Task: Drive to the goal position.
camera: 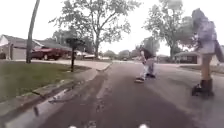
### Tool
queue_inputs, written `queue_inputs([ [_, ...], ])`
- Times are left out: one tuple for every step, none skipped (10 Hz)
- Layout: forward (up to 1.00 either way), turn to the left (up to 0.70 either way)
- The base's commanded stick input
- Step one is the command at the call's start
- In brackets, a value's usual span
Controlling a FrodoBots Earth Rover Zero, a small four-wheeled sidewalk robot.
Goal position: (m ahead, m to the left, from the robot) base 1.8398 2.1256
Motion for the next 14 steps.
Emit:
queue_inputs([
  [0.22,0.0],
  [0.07,0.0],
  [0.7,0.0],
  [0.7,0.0],
  [0.7,0.0],
  [0.7,0.0],
  [0.7,0.0],
  [0.7,0.0],
  [0.7,0.0],
  [0.7,0.0],
  [0.7,0.0],
  [0.7,0.0],
  [0.7,0.0],
  [0.7,0.0],
])
